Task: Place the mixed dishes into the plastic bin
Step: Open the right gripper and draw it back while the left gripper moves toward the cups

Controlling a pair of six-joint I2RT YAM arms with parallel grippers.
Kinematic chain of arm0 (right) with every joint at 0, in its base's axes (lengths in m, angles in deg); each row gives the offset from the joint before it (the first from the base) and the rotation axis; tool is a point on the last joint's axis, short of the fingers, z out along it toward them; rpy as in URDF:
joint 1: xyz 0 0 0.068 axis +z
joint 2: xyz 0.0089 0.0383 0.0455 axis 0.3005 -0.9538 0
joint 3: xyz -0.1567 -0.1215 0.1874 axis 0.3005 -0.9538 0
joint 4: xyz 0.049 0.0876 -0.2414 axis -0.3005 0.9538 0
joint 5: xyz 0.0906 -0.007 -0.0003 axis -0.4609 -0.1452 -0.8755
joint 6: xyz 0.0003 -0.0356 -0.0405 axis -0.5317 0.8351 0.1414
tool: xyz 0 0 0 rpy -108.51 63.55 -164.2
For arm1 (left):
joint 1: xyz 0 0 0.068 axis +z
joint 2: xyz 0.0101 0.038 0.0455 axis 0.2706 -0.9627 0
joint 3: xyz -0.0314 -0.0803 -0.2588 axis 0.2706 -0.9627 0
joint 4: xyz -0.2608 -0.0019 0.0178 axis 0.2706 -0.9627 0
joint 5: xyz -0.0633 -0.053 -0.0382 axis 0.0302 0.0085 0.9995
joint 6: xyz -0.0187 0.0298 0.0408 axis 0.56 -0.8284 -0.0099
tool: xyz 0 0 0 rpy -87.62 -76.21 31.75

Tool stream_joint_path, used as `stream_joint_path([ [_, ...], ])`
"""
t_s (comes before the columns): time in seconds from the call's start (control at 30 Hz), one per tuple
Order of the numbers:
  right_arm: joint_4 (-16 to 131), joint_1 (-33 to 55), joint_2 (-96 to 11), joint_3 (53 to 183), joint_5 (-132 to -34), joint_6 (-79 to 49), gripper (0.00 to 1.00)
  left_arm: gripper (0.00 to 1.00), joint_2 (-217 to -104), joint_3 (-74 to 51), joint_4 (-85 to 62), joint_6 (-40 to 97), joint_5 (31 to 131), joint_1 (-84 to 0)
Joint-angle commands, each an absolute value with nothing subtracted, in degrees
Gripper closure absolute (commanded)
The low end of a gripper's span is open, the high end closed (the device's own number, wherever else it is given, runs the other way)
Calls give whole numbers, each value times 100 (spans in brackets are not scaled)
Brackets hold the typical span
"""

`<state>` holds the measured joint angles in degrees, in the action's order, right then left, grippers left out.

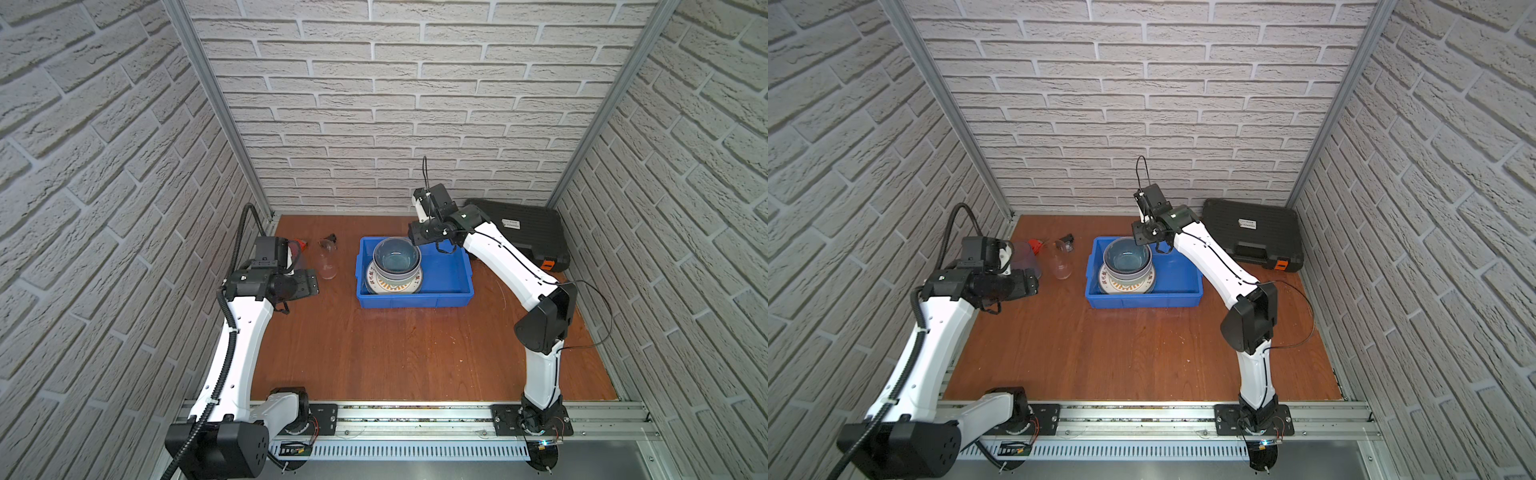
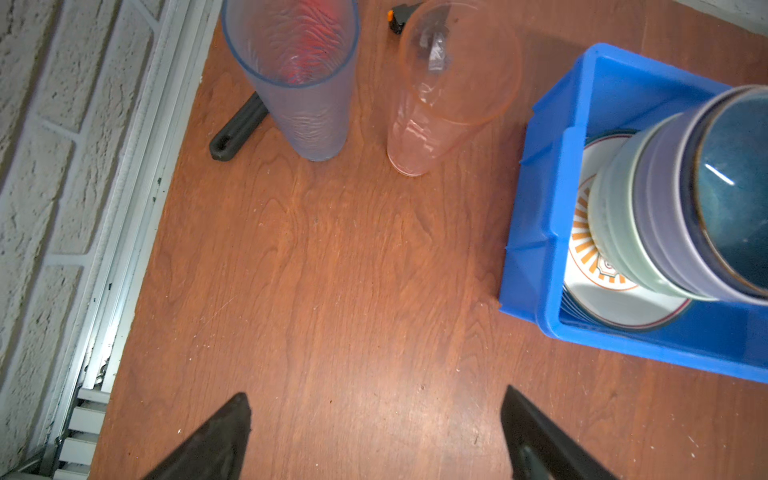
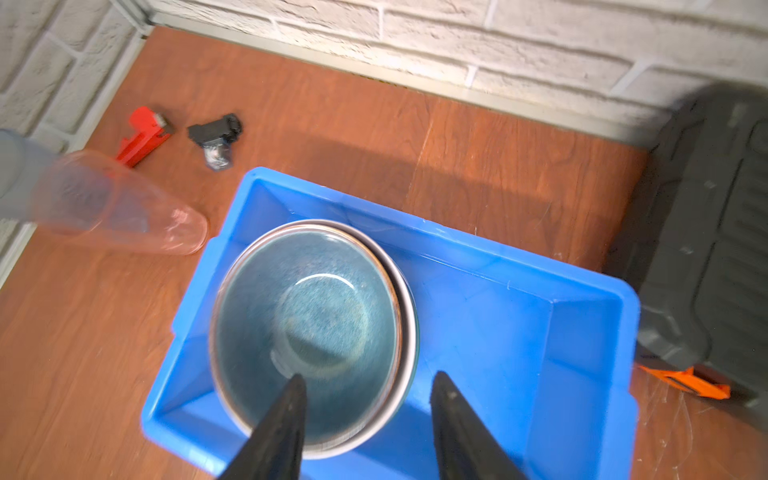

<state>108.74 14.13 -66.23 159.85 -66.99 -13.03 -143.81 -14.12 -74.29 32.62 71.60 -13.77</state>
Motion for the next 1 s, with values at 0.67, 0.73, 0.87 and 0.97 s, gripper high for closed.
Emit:
stream_joint_path([
  [0.67,9081,1653,-3143,11423,-8484,-890,27,25,-16829,577,-6988,3019,7732,508],
  [0.73,9010,1694,-2923,11179,-8573,-878,23,28,-17053,764,-7014,2991,7676,547],
  [0.87,8821,1776,-2475,10702,-8705,-977,22,35,-17556,1198,-7028,2933,7755,583],
  [0.97,8777,1841,-2238,10410,-8673,-1091,22,39,-17954,1632,-7121,2834,7870,588],
])
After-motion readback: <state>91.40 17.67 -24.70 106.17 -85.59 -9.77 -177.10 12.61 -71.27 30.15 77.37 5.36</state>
